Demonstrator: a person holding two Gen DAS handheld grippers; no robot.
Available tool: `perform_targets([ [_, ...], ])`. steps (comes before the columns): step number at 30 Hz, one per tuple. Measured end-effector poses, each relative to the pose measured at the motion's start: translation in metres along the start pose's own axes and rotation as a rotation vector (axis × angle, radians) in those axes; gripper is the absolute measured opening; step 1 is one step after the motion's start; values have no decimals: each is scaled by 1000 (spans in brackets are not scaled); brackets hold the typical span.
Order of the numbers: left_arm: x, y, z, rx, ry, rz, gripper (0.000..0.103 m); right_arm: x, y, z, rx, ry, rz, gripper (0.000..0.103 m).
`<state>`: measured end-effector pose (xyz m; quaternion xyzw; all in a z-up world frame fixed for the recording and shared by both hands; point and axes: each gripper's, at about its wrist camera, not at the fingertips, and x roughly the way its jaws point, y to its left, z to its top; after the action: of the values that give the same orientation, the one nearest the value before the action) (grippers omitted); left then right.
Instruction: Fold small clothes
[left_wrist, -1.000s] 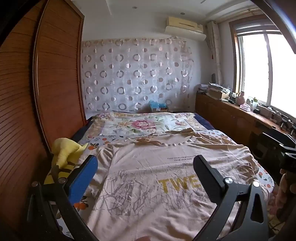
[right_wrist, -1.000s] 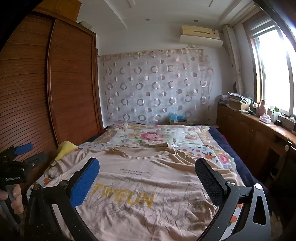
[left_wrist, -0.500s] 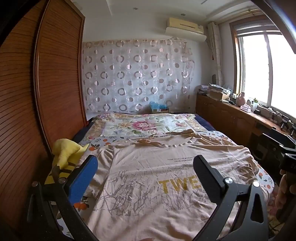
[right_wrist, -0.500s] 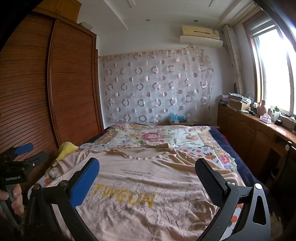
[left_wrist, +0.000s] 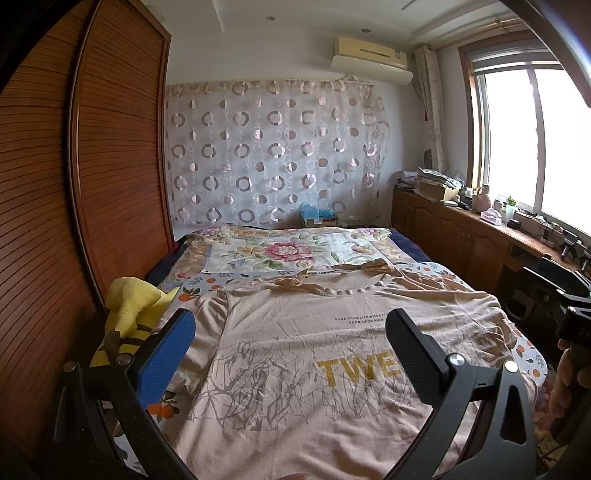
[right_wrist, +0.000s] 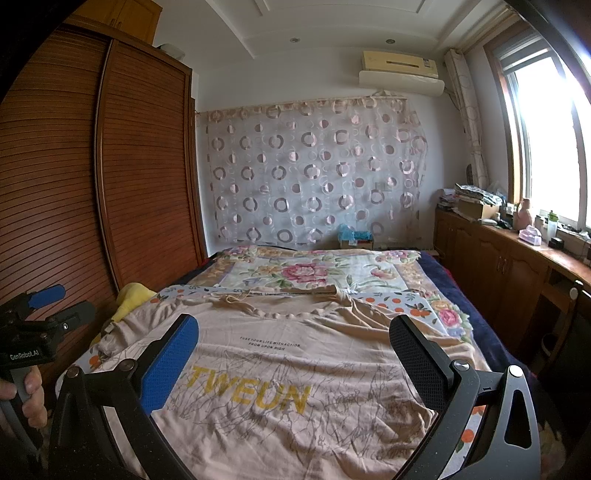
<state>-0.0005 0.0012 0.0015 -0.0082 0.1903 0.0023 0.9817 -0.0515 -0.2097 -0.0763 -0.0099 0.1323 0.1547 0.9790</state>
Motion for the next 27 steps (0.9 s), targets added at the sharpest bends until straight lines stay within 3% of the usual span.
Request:
perform_targets([
  [27,-6,2,7,1,-6,3,103,-6,3,1,3,-11,1,103],
])
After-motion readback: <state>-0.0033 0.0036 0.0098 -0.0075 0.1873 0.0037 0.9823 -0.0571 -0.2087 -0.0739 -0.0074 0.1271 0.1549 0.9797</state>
